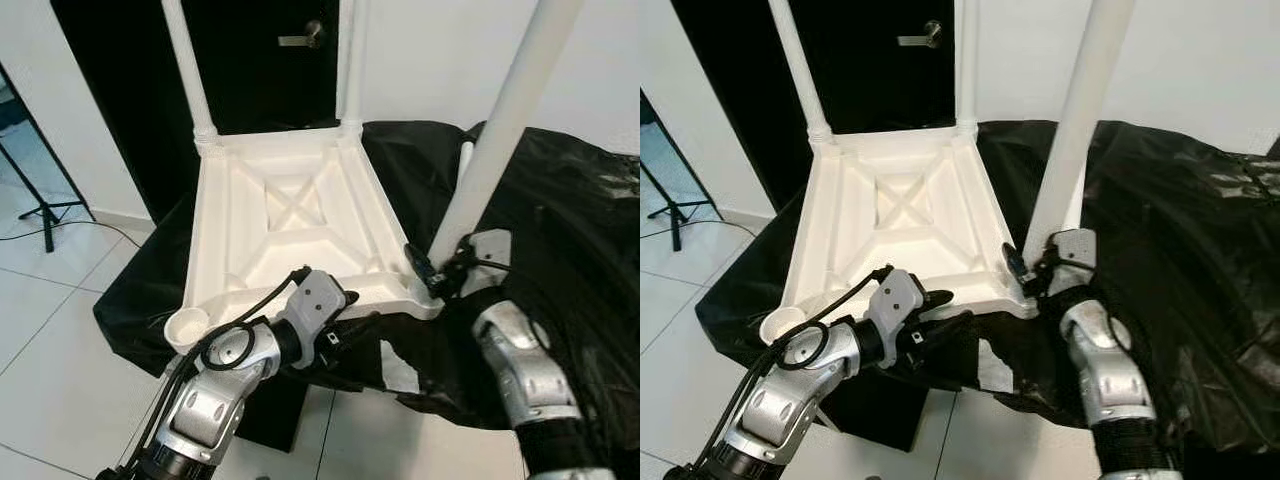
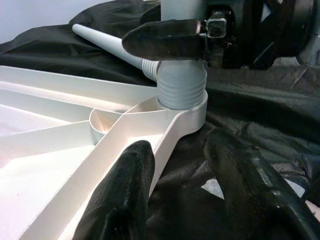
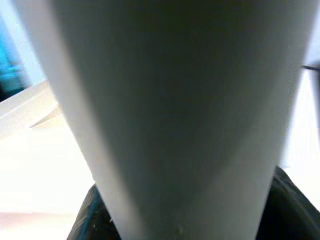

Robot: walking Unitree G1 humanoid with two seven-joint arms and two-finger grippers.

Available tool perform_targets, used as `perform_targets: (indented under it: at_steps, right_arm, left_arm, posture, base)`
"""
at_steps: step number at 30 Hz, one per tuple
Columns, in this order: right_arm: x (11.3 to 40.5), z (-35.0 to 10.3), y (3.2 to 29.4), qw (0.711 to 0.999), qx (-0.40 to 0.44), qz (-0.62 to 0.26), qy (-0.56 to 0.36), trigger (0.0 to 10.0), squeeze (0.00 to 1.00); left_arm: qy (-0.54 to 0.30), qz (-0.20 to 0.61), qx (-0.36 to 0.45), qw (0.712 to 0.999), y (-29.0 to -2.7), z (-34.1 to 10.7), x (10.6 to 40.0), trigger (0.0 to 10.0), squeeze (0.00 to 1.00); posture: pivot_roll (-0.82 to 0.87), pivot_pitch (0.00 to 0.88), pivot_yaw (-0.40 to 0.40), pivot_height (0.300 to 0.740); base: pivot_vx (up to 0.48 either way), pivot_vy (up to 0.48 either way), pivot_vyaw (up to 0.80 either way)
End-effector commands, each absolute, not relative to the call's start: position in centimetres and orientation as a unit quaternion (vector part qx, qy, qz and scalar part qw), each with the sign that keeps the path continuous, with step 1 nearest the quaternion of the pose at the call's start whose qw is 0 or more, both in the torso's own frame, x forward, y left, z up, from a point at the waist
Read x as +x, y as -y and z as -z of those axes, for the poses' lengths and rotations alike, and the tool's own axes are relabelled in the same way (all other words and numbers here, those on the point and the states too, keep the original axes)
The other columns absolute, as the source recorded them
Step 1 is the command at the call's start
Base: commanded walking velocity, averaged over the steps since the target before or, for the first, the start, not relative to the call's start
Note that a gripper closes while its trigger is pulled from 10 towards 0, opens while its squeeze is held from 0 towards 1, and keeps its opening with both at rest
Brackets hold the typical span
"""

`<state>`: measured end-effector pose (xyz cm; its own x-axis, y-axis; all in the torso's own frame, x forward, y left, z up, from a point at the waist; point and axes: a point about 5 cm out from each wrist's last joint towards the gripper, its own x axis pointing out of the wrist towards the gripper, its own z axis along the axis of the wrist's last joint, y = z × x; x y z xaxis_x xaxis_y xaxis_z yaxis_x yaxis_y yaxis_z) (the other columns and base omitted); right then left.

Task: Building children table

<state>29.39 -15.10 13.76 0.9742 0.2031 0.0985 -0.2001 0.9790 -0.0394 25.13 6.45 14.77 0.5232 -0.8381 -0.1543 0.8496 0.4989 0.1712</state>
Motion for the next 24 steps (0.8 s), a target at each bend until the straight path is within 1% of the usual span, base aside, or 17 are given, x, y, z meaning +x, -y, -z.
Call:
perform_targets:
  at_steps: [1, 9, 13, 19, 21, 24]
  right_arm:
    - [28.7, -11.8, 14.6, 0.998, 0.003, -0.056, 0.003, 10.0, 0.00]
    - [28.3, -11.8, 13.5, 0.999, 0.039, -0.003, 0.001, 10.0, 0.00]
    - [28.5, -11.9, 13.3, 0.999, 0.053, -0.004, -0.006, 10.0, 0.00]
    - [29.1, -12.1, 13.8, 0.998, 0.057, 0.004, -0.029, 10.0, 0.00]
    - [29.7, -12.1, 14.6, 0.997, 0.059, 0.014, -0.051, 10.0, 0.00]
    - [30.1, -12.4, 14.8, 0.996, 0.060, 0.018, -0.058, 10.0, 0.00]
  left_arm:
    - [-0.027, 0.459, 0.118, 0.880, -6.7, -14.4, 25.3, 10.0, 0.00]
    - [-0.027, 0.458, 0.120, 0.880, -7.1, -14.6, 25.3, 10.0, 0.00]
    - [-0.027, 0.460, 0.120, 0.879, -7.1, -14.6, 25.4, 10.0, 0.00]
    - [-0.026, 0.462, 0.120, 0.878, -7.0, -14.7, 25.5, 10.0, 0.00]
    - [-0.025, 0.461, 0.120, 0.879, -7.0, -14.7, 25.5, 10.0, 0.00]
    - [-0.025, 0.459, 0.119, 0.880, -7.2, -14.8, 25.5, 10.0, 0.00]
  posture:
    - [0.04, 0.000, -0.018, 0.740]
    - [0.03, 0.000, -0.008, 0.740]
    - [0.02, 0.000, 0.004, 0.740]
    - [0.02, 0.000, 0.004, 0.740]
    - [0.03, 0.000, 0.000, 0.740]
    - [0.03, 0.000, -0.005, 0.740]
  base:
    - [0.000, 0.000, 0.00]
    - [0.000, 0.000, 0.00]
    - [0.000, 0.000, 0.00]
    - [0.000, 0.000, 0.00]
    - [0.000, 0.000, 0.00]
    - [0.000, 0.000, 0.00]
